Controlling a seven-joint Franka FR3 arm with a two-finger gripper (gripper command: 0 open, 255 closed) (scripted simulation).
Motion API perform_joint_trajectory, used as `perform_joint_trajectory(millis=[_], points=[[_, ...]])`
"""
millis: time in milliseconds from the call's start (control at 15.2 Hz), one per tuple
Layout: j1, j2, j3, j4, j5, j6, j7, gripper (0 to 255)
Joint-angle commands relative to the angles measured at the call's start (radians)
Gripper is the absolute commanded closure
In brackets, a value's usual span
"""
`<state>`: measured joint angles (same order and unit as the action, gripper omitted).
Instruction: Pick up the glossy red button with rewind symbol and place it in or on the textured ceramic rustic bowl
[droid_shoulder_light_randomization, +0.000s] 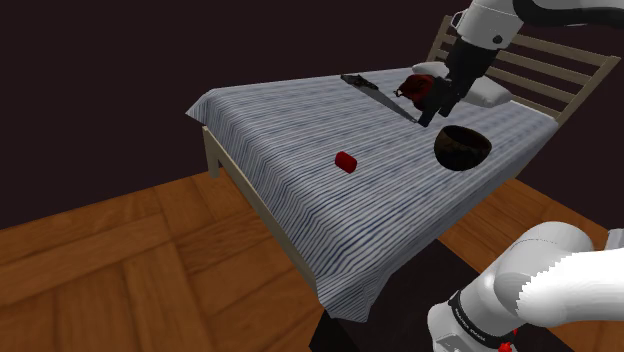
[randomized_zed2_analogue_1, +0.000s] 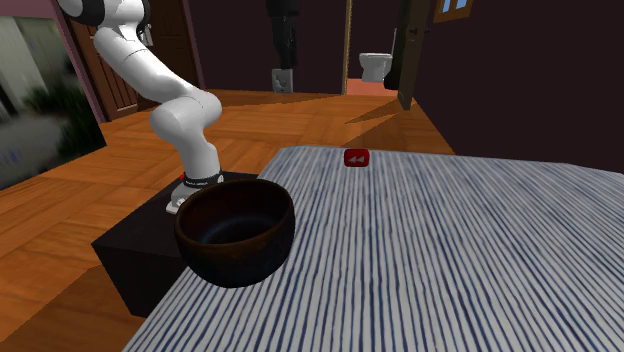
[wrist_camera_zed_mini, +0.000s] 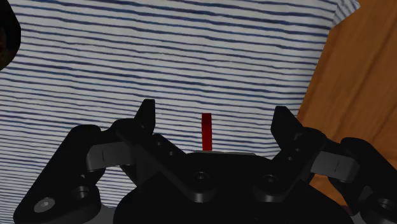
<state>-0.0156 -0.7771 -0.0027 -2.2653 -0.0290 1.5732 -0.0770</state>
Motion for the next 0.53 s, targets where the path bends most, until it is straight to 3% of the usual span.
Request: perform_joint_trajectory(millis=[0, 462], points=[[0.000, 0.000, 0.000, 0.000, 0.000, 0.000, 0.000, 0], [0.012, 0.234, -0.002, 0.024, 0.009, 0.161, -0.012, 0]])
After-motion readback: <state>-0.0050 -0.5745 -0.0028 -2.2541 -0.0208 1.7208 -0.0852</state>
